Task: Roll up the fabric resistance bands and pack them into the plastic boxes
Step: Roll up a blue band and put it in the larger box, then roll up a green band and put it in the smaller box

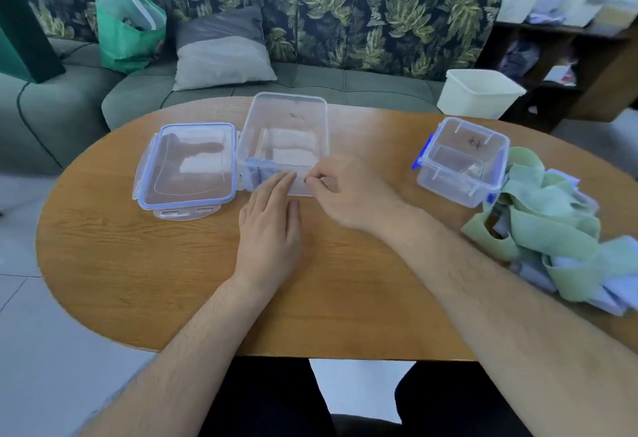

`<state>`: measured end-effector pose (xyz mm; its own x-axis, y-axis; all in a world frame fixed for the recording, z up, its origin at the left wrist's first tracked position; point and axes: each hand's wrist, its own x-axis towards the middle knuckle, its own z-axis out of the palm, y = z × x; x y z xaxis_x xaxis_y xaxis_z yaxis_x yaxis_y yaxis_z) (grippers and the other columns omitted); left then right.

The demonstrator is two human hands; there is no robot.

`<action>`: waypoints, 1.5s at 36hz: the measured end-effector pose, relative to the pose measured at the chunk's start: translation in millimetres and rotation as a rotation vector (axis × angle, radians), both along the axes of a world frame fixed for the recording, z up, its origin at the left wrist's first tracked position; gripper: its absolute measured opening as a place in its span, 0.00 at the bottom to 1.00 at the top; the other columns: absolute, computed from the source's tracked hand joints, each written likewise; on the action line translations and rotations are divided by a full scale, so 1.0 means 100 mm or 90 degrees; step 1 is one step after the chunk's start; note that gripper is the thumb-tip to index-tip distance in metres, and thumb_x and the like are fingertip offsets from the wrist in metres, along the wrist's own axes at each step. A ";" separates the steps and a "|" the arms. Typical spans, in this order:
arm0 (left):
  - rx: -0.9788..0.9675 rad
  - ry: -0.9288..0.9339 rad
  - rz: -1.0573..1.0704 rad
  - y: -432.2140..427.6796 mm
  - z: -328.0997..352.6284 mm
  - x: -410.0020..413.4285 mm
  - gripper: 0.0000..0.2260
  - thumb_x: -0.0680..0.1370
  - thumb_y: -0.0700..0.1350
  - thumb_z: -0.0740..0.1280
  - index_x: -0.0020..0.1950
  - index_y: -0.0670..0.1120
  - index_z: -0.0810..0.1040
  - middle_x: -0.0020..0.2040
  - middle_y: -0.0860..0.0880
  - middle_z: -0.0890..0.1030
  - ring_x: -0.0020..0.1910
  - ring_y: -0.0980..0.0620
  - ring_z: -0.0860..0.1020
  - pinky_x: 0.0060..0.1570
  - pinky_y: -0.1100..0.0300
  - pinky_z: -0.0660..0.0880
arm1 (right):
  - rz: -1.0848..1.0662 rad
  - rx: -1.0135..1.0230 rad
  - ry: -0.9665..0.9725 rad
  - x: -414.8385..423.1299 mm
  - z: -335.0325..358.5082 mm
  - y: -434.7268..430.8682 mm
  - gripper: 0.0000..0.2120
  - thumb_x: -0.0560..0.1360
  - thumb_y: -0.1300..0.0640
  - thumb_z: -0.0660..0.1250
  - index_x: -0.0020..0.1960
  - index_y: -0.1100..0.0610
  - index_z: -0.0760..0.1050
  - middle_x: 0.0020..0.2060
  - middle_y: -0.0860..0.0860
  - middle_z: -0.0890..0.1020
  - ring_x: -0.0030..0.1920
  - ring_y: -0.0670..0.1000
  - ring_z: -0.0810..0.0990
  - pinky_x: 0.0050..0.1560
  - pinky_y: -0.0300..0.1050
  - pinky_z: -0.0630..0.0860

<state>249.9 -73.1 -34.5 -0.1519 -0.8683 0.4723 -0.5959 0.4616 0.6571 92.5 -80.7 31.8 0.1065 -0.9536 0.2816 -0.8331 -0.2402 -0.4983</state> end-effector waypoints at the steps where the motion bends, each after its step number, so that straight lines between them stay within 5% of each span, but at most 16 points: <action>1: -0.005 0.001 -0.021 0.03 0.03 -0.08 0.20 0.83 0.47 0.56 0.73 0.47 0.72 0.70 0.50 0.75 0.71 0.50 0.71 0.68 0.55 0.63 | -0.022 -0.030 0.002 -0.05 -0.04 0.10 0.08 0.78 0.57 0.66 0.47 0.56 0.83 0.47 0.52 0.82 0.53 0.54 0.77 0.59 0.49 0.74; 4: -0.039 0.007 -0.097 0.12 0.13 -0.36 0.16 0.83 0.46 0.57 0.69 0.46 0.76 0.62 0.50 0.80 0.62 0.50 0.76 0.61 0.57 0.68 | -0.100 -0.131 0.004 -0.23 -0.09 0.41 0.06 0.76 0.59 0.66 0.46 0.57 0.83 0.47 0.53 0.80 0.53 0.58 0.76 0.58 0.49 0.74; 11: -0.063 0.044 -0.283 0.41 0.21 -1.15 0.09 0.83 0.39 0.60 0.57 0.43 0.80 0.50 0.51 0.80 0.51 0.51 0.77 0.53 0.59 0.72 | -0.233 -0.095 -0.060 -0.83 -0.18 1.06 0.07 0.76 0.58 0.63 0.42 0.55 0.78 0.42 0.51 0.78 0.47 0.54 0.77 0.50 0.55 0.75; 21: 0.004 -0.007 -0.391 0.76 0.09 -2.25 0.11 0.81 0.47 0.63 0.58 0.45 0.81 0.52 0.49 0.80 0.52 0.47 0.78 0.55 0.51 0.75 | -0.508 -0.200 0.093 -1.74 -0.36 1.72 0.11 0.72 0.61 0.66 0.53 0.58 0.81 0.52 0.54 0.81 0.55 0.60 0.75 0.55 0.58 0.75; 24: 0.008 -0.081 -0.356 0.81 0.17 -2.50 0.15 0.81 0.51 0.62 0.63 0.47 0.79 0.58 0.50 0.80 0.59 0.44 0.75 0.57 0.54 0.69 | -0.619 -0.138 0.183 -1.99 -0.33 1.76 0.18 0.73 0.58 0.68 0.63 0.55 0.79 0.64 0.54 0.78 0.67 0.61 0.71 0.62 0.58 0.68; 27: 0.042 -0.167 -0.322 0.79 0.24 -2.67 0.16 0.83 0.52 0.61 0.70 0.51 0.73 0.66 0.53 0.76 0.67 0.47 0.67 0.58 0.57 0.58 | -0.679 -0.012 0.209 -2.16 -0.27 1.77 0.16 0.76 0.56 0.66 0.64 0.52 0.78 0.61 0.49 0.79 0.66 0.57 0.69 0.62 0.55 0.59; 31: 0.070 -0.172 -0.368 0.75 0.29 -2.76 0.20 0.82 0.48 0.63 0.74 0.52 0.70 0.70 0.51 0.73 0.70 0.47 0.68 0.65 0.53 0.60 | -0.647 -0.030 0.088 -2.19 -0.25 1.80 0.10 0.77 0.62 0.63 0.55 0.55 0.80 0.56 0.54 0.75 0.59 0.60 0.71 0.57 0.55 0.70; 35: 0.054 -0.162 -0.406 0.77 0.25 -2.75 0.22 0.79 0.44 0.66 0.73 0.52 0.70 0.69 0.52 0.72 0.66 0.49 0.72 0.64 0.53 0.62 | -0.670 -0.001 -0.014 -2.17 -0.22 1.89 0.20 0.73 0.61 0.68 0.64 0.54 0.71 0.62 0.55 0.68 0.59 0.60 0.71 0.56 0.57 0.76; 38: 0.045 -0.138 -0.430 0.82 0.22 -2.70 0.23 0.77 0.42 0.68 0.72 0.50 0.71 0.70 0.53 0.70 0.64 0.50 0.75 0.66 0.51 0.65 | -0.641 0.073 -0.124 -2.18 -0.13 1.96 0.19 0.74 0.63 0.64 0.64 0.53 0.70 0.59 0.53 0.73 0.54 0.57 0.77 0.51 0.54 0.78; 41: 0.032 -0.078 -0.463 0.88 0.23 -2.64 0.20 0.75 0.43 0.70 0.67 0.48 0.73 0.66 0.51 0.72 0.61 0.49 0.78 0.62 0.46 0.73 | -0.583 0.002 -0.169 -2.11 -0.02 1.98 0.16 0.75 0.64 0.63 0.61 0.54 0.73 0.48 0.50 0.78 0.47 0.53 0.78 0.47 0.52 0.79; 46: 0.088 0.027 -0.492 1.02 0.35 -2.46 0.12 0.78 0.51 0.70 0.56 0.48 0.73 0.57 0.53 0.72 0.57 0.59 0.75 0.57 0.64 0.74 | -0.556 -0.057 -0.260 -2.00 0.21 1.93 0.16 0.75 0.65 0.65 0.60 0.51 0.74 0.44 0.47 0.79 0.47 0.47 0.79 0.50 0.45 0.79; 54: 0.109 0.046 -0.530 0.94 0.49 -2.35 0.17 0.74 0.53 0.75 0.56 0.47 0.75 0.66 0.53 0.68 0.56 0.63 0.73 0.57 0.70 0.70 | -0.485 -0.048 -0.328 -1.97 0.43 1.82 0.13 0.73 0.62 0.70 0.54 0.50 0.78 0.44 0.44 0.80 0.44 0.42 0.81 0.43 0.41 0.80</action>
<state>15.4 21.0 14.4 -0.7473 -0.5467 0.3778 -0.0604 0.6220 0.7807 -104.0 101.2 74.6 -0.6985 -0.6916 0.1841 -0.4592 0.2359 -0.8564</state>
